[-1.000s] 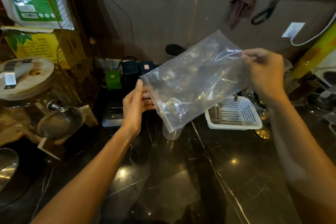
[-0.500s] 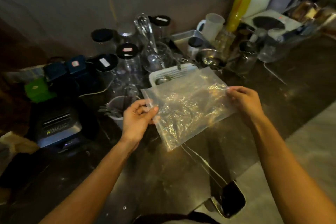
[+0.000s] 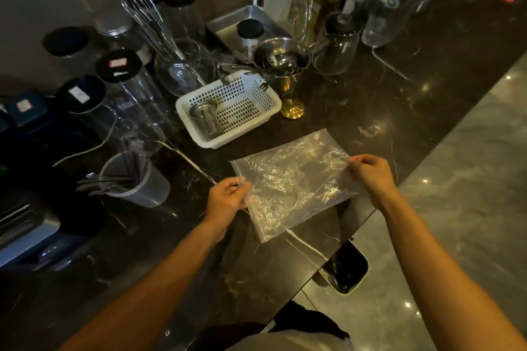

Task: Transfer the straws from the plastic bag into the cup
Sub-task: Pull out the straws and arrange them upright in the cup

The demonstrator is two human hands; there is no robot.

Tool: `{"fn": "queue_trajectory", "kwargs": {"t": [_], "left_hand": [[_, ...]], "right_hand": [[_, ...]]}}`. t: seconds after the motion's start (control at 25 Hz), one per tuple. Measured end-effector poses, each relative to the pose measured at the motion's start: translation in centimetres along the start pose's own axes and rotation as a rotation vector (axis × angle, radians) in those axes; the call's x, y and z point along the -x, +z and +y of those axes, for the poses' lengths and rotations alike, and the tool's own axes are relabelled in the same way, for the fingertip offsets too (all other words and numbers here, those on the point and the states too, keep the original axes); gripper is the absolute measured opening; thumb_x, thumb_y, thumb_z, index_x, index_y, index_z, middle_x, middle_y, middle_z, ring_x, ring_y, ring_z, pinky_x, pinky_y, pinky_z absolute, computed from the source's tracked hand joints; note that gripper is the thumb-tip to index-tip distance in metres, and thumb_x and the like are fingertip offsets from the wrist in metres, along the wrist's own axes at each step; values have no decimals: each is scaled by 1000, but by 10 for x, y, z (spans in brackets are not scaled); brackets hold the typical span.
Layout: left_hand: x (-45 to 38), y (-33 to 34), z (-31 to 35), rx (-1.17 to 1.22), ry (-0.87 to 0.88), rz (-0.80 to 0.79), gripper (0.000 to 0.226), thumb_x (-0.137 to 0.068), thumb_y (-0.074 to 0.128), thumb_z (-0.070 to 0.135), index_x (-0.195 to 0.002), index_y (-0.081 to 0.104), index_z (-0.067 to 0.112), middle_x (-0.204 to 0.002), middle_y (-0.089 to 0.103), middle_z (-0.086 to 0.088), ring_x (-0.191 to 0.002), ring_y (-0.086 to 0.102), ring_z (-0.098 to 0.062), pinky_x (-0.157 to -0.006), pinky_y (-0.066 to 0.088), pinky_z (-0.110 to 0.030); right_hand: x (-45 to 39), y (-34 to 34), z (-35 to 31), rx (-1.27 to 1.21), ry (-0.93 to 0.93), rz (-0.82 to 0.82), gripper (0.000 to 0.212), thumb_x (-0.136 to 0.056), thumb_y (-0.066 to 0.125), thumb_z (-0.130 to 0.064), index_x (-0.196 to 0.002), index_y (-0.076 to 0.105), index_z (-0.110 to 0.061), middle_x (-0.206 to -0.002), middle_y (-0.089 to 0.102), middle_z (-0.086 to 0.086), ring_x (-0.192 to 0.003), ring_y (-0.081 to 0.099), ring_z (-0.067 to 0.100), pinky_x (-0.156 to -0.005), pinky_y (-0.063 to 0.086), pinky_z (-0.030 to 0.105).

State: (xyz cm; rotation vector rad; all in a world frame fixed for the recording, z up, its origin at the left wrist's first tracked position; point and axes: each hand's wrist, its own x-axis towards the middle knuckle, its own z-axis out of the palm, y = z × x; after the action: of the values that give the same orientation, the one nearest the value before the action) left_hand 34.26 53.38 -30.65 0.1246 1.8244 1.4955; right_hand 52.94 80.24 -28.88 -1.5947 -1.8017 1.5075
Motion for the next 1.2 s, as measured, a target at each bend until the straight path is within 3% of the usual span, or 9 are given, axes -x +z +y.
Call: {"fn": "queue_trajectory", "kwargs": {"t": [0.08, 0.2, 0.4, 0.56, 0.64, 0.72, 0.84, 1.0, 1.2], "left_hand": [[-6, 6, -4, -56, -42, -22, 14, -96, 72, 9, -109, 74, 15, -103, 79, -10, -100, 76, -26, -88, 62, -40], [-14, 13, -9, -147, -78, -29, 21, -93, 75, 8, -94, 72, 29, -89, 79, 5, -88, 75, -14, -80, 58, -31], [-17, 20, -19, -180, -105, -30, 21, -92, 77, 9, -89, 72, 29, -78, 79, 12, -88, 75, -14, -75, 57, -26], [-19, 17, -20, -156, -118, -62, 16, -91, 76, 9, -92, 76, 25, -90, 80, 2, -100, 75, -25, -86, 60, -35], [-19, 12, -17, -138, -132, -72, 17, -91, 78, 11, -107, 75, 17, -101, 81, 2, -98, 75, -17, -76, 59, -24], [-18, 2, -11, -151, -118, -41, 40, -90, 79, 14, -128, 67, 10, -123, 74, -7, -106, 72, -19, -75, 54, -21], [-18, -17, 5, -184, -73, -6, 50, -92, 78, 20, -138, 61, 10, -128, 70, -11, -112, 70, -25, -78, 56, -25], [-4, -63, 38, -228, 112, 99, 33, -91, 78, 26, -122, 71, 18, -105, 78, -9, -100, 73, -15, -95, 59, -31], [28, -123, 83, -220, 322, 155, 23, -90, 79, 28, -112, 72, 27, -96, 79, -1, -86, 76, -8, -85, 60, -24]], "right_hand": [[-5, -5, 10, 40, 12, 11, 28, -97, 66, 0, -77, 72, -19, -79, 69, 3, -74, 63, 16, -66, 54, 29], [-11, -9, 19, 95, 37, 30, 25, -96, 68, 0, -79, 73, -17, -87, 74, 10, -84, 68, 25, -76, 57, 39], [-19, -10, 28, 178, 30, 36, 12, -99, 66, -10, -99, 78, -7, -100, 76, 15, -101, 72, 35, -92, 60, 53], [-18, -7, 23, 355, 2, -18, 24, -100, 66, -18, -119, 73, -5, -114, 75, 17, -110, 70, 37, -98, 57, 53], [-14, -1, 11, 466, -58, -1, 38, -99, 68, -20, -134, 65, -3, -127, 71, 19, -117, 67, 39, -100, 54, 52], [-7, 10, -5, 544, -169, 4, 46, -99, 68, -21, -140, 61, -2, -135, 67, 22, -121, 65, 40, -103, 53, 52], [3, 37, -37, 519, -298, -106, 46, -100, 67, -21, -142, 61, -4, -139, 67, 19, -125, 65, 36, -104, 52, 47], [30, 110, -87, 548, -481, -291, 40, -99, 71, -22, -136, 67, -8, -129, 73, 13, -113, 71, 26, -92, 52, 33], [73, 200, -130, 477, -612, -543, 29, -97, 74, -24, -125, 72, -17, -122, 74, 2, -111, 70, 19, -93, 56, 37]]}}
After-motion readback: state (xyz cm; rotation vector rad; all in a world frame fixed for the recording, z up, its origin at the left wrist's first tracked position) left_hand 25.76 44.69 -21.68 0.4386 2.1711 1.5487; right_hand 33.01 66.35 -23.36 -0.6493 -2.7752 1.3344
